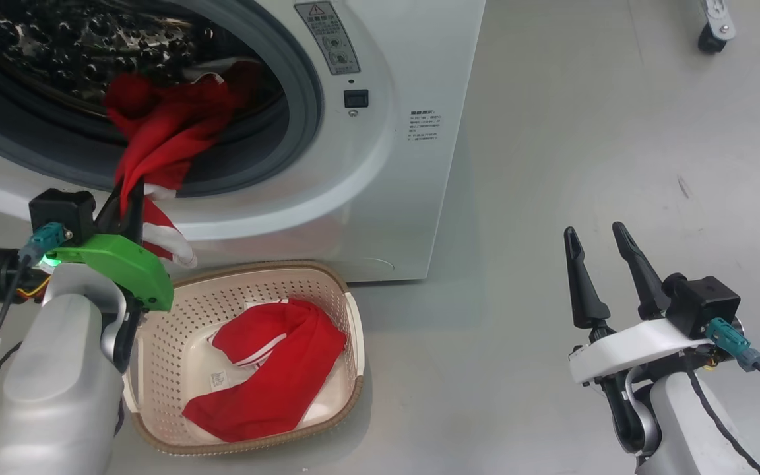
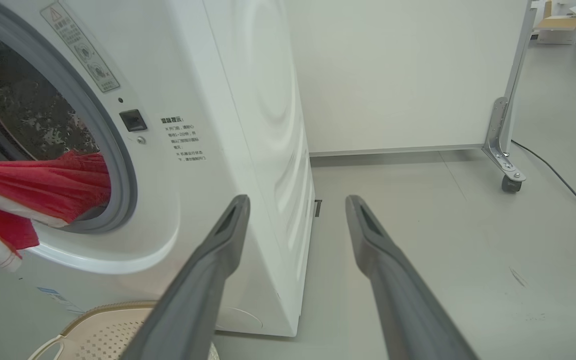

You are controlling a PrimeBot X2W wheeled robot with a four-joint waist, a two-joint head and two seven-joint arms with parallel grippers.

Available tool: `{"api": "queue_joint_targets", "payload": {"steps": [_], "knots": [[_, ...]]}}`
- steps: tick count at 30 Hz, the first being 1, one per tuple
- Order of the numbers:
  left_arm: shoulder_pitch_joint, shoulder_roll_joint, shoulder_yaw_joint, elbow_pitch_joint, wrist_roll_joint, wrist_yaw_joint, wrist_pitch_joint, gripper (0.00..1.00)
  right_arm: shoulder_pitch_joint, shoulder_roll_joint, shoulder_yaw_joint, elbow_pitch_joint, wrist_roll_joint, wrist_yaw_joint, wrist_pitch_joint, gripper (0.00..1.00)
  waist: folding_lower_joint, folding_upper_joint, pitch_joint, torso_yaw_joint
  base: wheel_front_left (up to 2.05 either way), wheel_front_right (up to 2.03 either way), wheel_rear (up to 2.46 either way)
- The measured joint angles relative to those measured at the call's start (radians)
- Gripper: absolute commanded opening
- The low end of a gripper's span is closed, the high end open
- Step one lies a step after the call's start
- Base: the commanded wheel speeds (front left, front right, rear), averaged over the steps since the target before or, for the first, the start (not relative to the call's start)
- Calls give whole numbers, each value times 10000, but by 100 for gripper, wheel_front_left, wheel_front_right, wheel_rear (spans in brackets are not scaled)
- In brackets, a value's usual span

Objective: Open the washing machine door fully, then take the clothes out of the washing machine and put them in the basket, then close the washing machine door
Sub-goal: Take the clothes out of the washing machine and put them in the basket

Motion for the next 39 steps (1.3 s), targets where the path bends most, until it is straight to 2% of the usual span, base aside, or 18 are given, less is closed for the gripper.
{"api": "queue_joint_targets", "payload": {"steps": [14, 29, 34, 39], "knots": [[805, -69, 138, -1871, -209, -46, -299, 0, 376, 2, 130, 17, 19, 0, 0, 100, 0, 0, -835, 481, 0, 0, 0], [1125, -2, 880, -5595, -207, -46, -334, 0, 529, 0, 150, -25, 84, 0, 0, 100, 0, 0, -944, 463, 0, 0, 0], [1399, 2, 922, -6257, -205, -46, -374, 0, 531, 0, 150, -31, 98, 0, 0, 100, 0, 0, -915, 429, 0, 0, 0], [2040, -6, 558, -6155, -207, -46, -374, 0, 533, -2, 146, -113, 98, 0, 0, 100, 0, 0, -837, 417, 0, 0, 0]]}}
